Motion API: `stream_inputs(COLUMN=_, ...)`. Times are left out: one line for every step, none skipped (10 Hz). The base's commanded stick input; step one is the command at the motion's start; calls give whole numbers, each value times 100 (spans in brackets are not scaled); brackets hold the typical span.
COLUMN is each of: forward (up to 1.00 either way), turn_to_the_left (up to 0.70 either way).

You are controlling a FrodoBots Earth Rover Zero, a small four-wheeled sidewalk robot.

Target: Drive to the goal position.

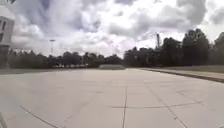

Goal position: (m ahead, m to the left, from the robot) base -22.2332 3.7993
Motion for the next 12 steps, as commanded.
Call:
stream_inputs(forward=100, turn_to_the_left=-10)
stream_inputs(forward=100, turn_to_the_left=1)
stream_inputs(forward=100, turn_to_the_left=5)
stream_inputs(forward=100, turn_to_the_left=9)
stream_inputs(forward=100, turn_to_the_left=13)
stream_inputs(forward=100, turn_to_the_left=40)
stream_inputs(forward=100, turn_to_the_left=40)
stream_inputs(forward=100, turn_to_the_left=40)
stream_inputs(forward=100, turn_to_the_left=40)
stream_inputs(forward=100, turn_to_the_left=40)
stream_inputs(forward=100, turn_to_the_left=40)
stream_inputs(forward=100, turn_to_the_left=40)
